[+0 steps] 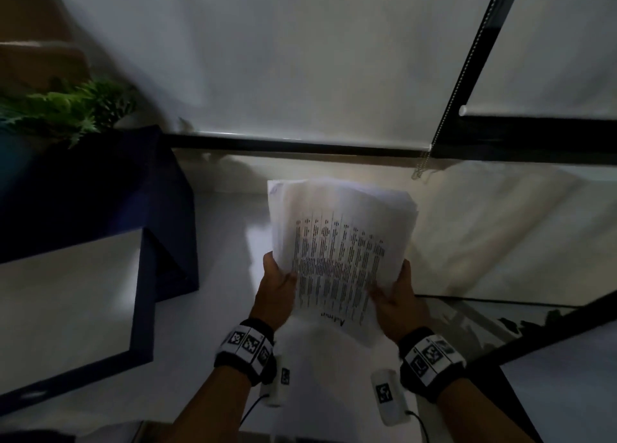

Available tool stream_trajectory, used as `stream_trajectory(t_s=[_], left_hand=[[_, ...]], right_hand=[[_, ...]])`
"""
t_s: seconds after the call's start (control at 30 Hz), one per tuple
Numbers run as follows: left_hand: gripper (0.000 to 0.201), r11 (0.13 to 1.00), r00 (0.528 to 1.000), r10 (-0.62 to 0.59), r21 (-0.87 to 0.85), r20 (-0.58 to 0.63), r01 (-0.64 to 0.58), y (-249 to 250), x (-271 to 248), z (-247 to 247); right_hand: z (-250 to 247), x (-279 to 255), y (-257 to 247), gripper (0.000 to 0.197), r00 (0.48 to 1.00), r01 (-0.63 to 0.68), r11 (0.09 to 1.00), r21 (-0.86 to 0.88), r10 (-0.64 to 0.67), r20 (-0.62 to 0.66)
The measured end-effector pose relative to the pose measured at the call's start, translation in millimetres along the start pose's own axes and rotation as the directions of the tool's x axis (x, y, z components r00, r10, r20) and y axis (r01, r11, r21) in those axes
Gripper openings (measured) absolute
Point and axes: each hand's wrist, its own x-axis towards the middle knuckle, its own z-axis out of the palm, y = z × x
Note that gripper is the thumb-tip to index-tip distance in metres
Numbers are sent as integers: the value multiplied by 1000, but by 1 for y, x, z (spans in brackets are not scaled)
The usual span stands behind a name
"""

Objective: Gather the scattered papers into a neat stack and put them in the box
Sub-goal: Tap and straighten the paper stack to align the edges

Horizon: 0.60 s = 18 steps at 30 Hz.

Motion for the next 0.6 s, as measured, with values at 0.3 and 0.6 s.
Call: stream_trajectory(t_s=[0.3,0.6], left_hand=[[70,981,989,61,-173,-136,-84,-4,-19,1],[28,977,950,133,-126,-282,-174,27,-20,7]], right_hand=[[5,-18,13,50,995,67,993,96,-60,-82],[8,-17,-7,43,980,145,978,148,-122,-157]])
